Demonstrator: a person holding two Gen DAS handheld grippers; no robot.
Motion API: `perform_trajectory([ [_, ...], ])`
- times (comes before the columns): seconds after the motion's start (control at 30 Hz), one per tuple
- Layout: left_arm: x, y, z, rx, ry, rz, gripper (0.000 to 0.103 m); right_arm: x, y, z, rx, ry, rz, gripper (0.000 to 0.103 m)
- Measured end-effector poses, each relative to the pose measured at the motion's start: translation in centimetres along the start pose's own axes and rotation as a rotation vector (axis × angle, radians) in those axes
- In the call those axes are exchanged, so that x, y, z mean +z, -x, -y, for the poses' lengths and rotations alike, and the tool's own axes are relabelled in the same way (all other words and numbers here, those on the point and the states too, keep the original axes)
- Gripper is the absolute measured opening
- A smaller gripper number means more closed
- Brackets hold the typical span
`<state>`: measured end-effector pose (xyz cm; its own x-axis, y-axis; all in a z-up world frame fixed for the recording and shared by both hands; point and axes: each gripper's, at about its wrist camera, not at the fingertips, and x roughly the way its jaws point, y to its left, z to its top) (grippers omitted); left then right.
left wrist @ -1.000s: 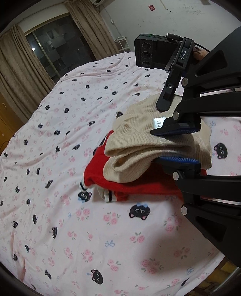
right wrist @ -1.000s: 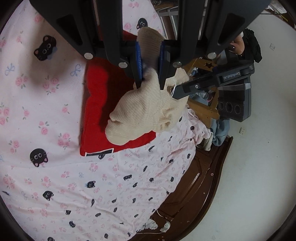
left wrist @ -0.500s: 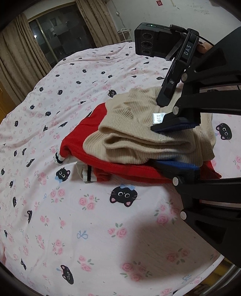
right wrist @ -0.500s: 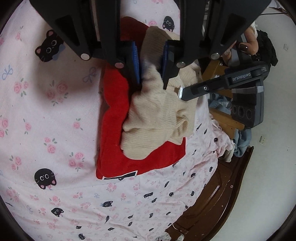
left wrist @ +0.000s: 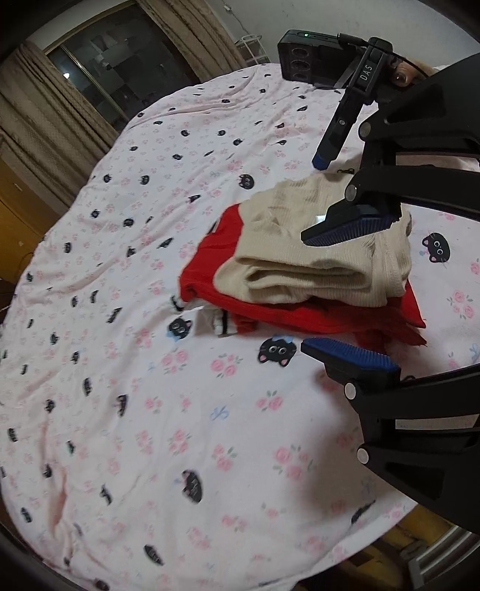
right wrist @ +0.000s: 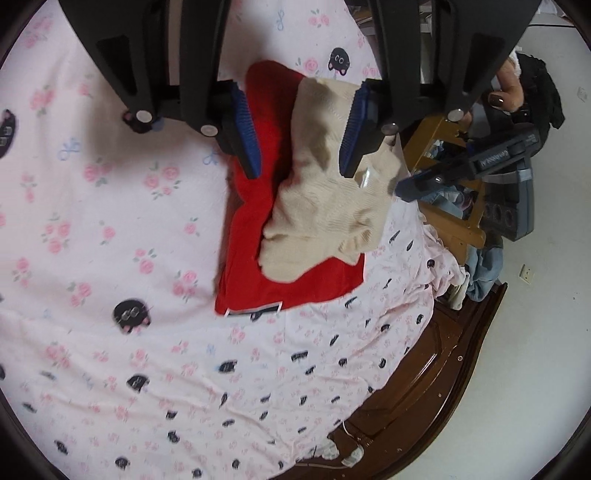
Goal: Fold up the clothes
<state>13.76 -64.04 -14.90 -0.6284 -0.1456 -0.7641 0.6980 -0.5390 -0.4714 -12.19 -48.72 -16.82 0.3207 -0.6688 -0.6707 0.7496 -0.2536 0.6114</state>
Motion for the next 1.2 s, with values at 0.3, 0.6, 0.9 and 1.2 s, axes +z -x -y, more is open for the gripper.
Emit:
perform_trajectory([
  [0.3,-3.1,6.5,4.4,0.128,-0.083,0.140,0.047,-3.0,6.4,-5.4,-0.138,0.154,0.120,0.048],
  [0.6,-9.6,9.1,8.0,0.285,-0.148,0.132,0.047,-9.4,9.5,-9.8,-0.267,0.189,0.130,0.062],
  [0.9,-14.8,12.8,10.8,0.383,-0.213,0.172,0.047,-15.8,12.2,-12.2,-0.317,0.237,0.116,0.066],
  [1.2,-17.7,14.2,12.6,0.452,-0.249,0.200,0.047,-18.8,15.5,-14.2,-0.384,0.274,0.166,0.069],
])
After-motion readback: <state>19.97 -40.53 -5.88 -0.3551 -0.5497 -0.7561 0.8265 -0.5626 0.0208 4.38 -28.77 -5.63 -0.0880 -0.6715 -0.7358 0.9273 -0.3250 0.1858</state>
